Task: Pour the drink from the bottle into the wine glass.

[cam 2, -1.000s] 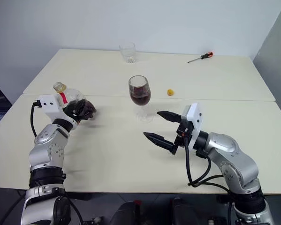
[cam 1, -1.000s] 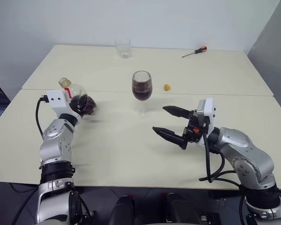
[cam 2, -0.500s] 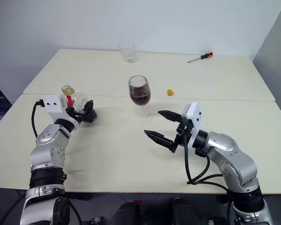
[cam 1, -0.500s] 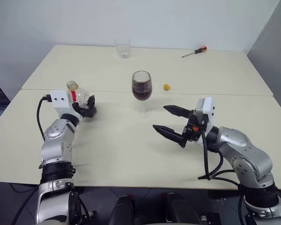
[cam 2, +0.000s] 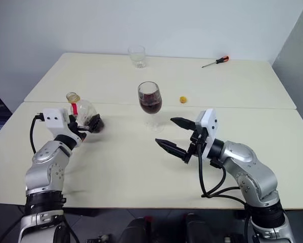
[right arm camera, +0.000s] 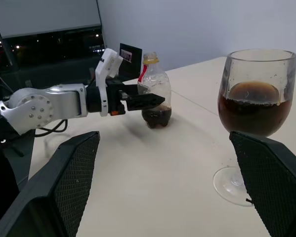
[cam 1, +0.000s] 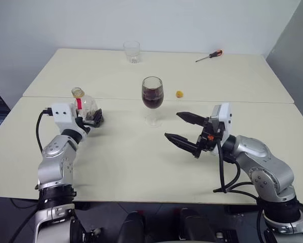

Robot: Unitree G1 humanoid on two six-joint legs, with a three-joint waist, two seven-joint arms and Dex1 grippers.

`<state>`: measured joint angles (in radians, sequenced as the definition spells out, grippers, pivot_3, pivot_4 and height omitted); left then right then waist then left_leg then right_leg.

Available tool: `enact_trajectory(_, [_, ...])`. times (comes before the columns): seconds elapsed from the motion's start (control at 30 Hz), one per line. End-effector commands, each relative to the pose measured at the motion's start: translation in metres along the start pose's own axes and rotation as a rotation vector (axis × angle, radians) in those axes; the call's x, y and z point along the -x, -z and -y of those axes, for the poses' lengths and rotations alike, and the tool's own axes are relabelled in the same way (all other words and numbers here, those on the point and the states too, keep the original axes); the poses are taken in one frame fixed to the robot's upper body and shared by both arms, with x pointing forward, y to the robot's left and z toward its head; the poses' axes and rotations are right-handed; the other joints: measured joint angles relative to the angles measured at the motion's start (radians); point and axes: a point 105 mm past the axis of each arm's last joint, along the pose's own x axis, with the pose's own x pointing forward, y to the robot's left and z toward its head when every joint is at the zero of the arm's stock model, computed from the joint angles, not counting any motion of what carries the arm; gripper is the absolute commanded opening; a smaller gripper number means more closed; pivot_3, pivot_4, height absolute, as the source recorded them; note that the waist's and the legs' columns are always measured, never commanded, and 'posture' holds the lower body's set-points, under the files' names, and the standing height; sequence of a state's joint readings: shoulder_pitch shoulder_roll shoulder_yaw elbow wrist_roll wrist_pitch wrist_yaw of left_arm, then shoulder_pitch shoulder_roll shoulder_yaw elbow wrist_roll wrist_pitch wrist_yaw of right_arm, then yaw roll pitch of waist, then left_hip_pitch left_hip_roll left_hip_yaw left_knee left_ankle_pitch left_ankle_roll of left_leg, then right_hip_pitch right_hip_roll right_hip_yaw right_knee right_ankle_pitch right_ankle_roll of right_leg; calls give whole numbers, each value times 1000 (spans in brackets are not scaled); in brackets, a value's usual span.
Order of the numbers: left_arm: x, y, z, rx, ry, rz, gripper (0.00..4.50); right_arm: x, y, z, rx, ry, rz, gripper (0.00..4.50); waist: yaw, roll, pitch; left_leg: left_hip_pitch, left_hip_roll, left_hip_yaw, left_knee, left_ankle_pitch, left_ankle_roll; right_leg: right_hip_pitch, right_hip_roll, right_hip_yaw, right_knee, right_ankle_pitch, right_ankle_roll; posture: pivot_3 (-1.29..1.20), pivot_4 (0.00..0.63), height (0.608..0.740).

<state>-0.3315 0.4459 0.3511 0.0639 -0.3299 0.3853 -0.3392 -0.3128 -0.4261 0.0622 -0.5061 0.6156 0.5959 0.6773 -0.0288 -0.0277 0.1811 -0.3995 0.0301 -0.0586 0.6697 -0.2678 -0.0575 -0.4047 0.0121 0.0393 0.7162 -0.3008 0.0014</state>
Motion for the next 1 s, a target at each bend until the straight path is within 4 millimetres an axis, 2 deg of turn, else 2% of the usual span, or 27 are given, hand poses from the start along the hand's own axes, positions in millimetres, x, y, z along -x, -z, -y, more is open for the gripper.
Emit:
enact_trajectory(0.03, [18, -18, 0, -16, 9, 28, 4446, 5, -7, -6, 19, -8, 19, 4500, 0, 0, 0, 0, 0, 0, 0, 0, 0, 0, 0, 0, 0, 0, 0, 0, 150, 740])
enact_trajectory(0.2, [46, -12, 7, -25, 22, -17, 4446, 15, -1, -4, -2, 49, -5, 4500, 0, 0, 0, 1, 1, 1, -3, 0, 0, 0, 0, 1, -1, 0, 0, 0, 150, 740])
enact_trajectory(0.4, [72, -2, 10, -10, -18, -65, 4446, 38, 24, 20, -1, 337, -109, 4500, 1, 0, 0, 2, 1, 1, -4, 0, 0, 0, -1, 2, -2, 0, 0, 0, 150, 740])
enact_trajectory(0.6, [77, 6, 18, 37, -108, -67, 4446, 71, 42, 61, -49, 767, -112, 4500, 1, -1, -1, 2, 0, 2, -4, 0, 0, 1, 0, 3, -2, 0, 0, 0, 150, 740])
enact_trajectory(0.7, [80, 12, 20, 39, -126, -71, 4446, 84, 48, 70, -33, 901, -132, 4500, 1, -1, -1, 3, 0, 3, -5, 0, 0, 0, 0, 3, -2, 0, 0, 0, 150, 740])
enact_trajectory(0.83, [81, 19, 24, 45, -123, -86, 4446, 96, 53, 69, -24, 998, -151, 4500, 1, -1, -2, 3, -1, 4, -6, 0, 0, 0, 0, 4, -2, 0, 0, 0, 150, 740])
enact_trajectory(1.0, [81, 24, 27, 55, -106, -98, 4446, 96, 59, 62, -27, 1016, -157, 4500, 0, -1, -2, 4, -1, 5, -6, 0, 0, 0, 1, 4, -2, 0, 0, 0, 150, 740])
